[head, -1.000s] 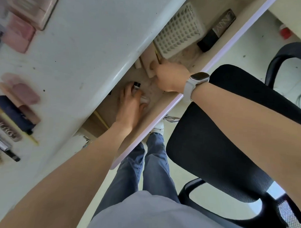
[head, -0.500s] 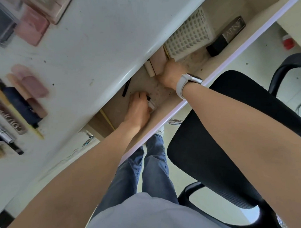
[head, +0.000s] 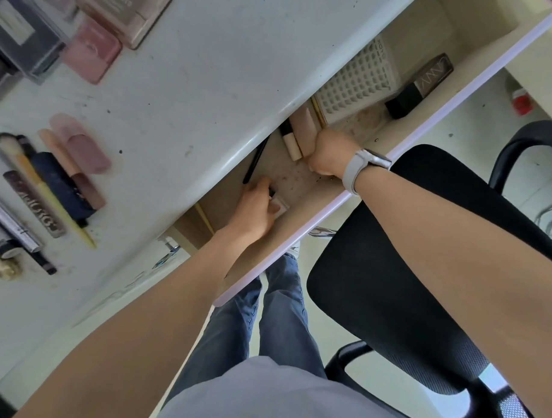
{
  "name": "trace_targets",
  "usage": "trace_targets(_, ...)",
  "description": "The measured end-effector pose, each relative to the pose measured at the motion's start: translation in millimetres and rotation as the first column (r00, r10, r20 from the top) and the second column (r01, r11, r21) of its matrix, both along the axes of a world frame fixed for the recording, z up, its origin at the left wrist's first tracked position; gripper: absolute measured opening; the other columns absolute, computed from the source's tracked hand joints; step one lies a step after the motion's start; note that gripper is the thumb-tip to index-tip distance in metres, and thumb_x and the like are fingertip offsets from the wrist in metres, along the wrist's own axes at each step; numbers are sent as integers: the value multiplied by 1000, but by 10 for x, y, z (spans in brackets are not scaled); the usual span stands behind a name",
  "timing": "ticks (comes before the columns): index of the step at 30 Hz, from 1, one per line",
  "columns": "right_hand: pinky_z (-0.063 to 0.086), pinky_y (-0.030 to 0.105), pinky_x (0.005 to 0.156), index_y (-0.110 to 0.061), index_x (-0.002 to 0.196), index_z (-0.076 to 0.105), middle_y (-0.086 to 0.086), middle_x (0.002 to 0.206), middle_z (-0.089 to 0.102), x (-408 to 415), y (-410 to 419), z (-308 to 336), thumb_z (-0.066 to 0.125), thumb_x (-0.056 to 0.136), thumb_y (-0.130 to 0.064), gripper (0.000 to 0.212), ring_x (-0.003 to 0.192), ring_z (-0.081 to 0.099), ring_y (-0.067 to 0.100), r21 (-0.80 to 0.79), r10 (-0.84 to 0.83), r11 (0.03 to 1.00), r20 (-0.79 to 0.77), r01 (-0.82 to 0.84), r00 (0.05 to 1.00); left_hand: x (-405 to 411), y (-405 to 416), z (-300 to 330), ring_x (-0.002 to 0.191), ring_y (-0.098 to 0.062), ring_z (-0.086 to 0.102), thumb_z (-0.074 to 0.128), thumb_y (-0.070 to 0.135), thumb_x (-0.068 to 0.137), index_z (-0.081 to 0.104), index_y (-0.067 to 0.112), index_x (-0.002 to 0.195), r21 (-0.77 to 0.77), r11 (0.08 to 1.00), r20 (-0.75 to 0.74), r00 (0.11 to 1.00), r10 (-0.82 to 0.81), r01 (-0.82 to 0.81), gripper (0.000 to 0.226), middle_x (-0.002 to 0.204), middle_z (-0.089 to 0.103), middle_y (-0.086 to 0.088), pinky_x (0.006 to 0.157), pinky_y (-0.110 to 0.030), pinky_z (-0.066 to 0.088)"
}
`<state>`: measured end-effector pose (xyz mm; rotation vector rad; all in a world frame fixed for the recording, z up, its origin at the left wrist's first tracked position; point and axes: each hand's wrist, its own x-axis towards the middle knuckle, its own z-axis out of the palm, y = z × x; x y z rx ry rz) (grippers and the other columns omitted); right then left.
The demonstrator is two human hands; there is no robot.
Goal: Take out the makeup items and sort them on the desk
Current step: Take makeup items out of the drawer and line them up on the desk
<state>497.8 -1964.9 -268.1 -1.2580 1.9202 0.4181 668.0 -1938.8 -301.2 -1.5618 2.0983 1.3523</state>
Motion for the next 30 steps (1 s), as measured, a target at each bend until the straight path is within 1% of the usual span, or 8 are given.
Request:
trace_targets(3, 33, 25, 47, -8, 65, 39, 4, 69, 46, 25, 89, 145, 46, 89, -9, 25, 62, 48, 21, -101, -26, 995, -43, 21, 999, 72, 23, 152, 101, -24, 47, 50, 13, 93, 41, 8, 120, 4, 1000, -16, 1000, -12, 12, 29, 114, 48, -14, 80, -28, 35)
trace_targets(7, 36, 30, 56, -8, 83, 40, 4, 67, 40, 43, 273, 348, 45, 90, -16, 12, 64, 47, 24, -228, -37, 973, -10, 34, 999, 212, 62, 497, 83, -10, 53, 46, 14, 94, 40, 23, 114, 37, 999, -164, 986, -13, 19, 23, 100, 50, 6, 67, -17, 39)
trace_targets(10, 33, 29, 52, -9, 84, 41, 5, 74, 44, 19, 383, 517, 43, 90, -19, 12, 70, 48, 24, -192, -36, 980, 59, 46, 998, 331, 77, 773, 76, -9, 60, 44, 13, 94, 37, 30, 107, 94, 989, -295, 946, 134, -110, 22, 94, 51, 8, 60, -20, 52)
trace_targets(15, 36, 25, 53, -14, 89, 53, 2, 80, 57, -15, 417, 880, 45, 89, -30, 18, 66, 51, 14, -94, -56, 992, 278, 85, 959, 575, -92, 1145, 83, -12, 62, 45, 2, 91, 46, 29, 104, 274, 801, -412, 688, 598, -532, 30, 102, 48, 9, 62, -22, 56)
trace_targets(19, 39, 21, 61, -18, 88, 60, 0, 68, 64, 68, 401, 1107, 50, 90, -26, 13, 56, 54, 5, -29, -270, 939, 559, 344, 784, 849, -322, 1290, 68, -10, 67, 44, 4, 91, 49, 25, 104, 224, 621, -407, 507, 760, -751, 25, 102, 47, 11, 53, -11, 47)
trace_targets(23, 35, 19, 53, -10, 88, 61, 0, 58, 62, 316, 279, 1107, 49, 92, -19, 15, 44, 49, 2, -14, -383, 848, 676, 531, 629, 948, -563, 1353, 78, -17, 62, 44, 9, 94, 40, 11, 123, 34, 644, -355, 593, 722, -764, 30, 108, 47, 1, 52, -17, 52)
trace_targets(27, 35, 17, 47, -8, 90, 59, 0, 60, 64, 597, 78, 1044, 47, 95, -22, 19, 50, 50, 10, 41, -484, 703, 759, 710, 436, 875, -791, 1371, 90, -22, 57, 46, 17, 95, 41, 20, 102, -142, 707, -242, 717, 653, -692, 9, 118, 50, -9, 82, -44, 51)
trace_targets(30, 34, 15, 41, -8, 89, 59, -3, 56, 65, 724, -82, 995, 47, 95, -22, 19, 45, 50, 7, 41, -505, 641, 774, 766, 381, 805, -971, 1359, 101, -30, 58, 44, 20, 96, 41, 17, 101, -195, 748, -234, 771, 592, -634, 7, 103, 58, -9, 91, -48, 45)
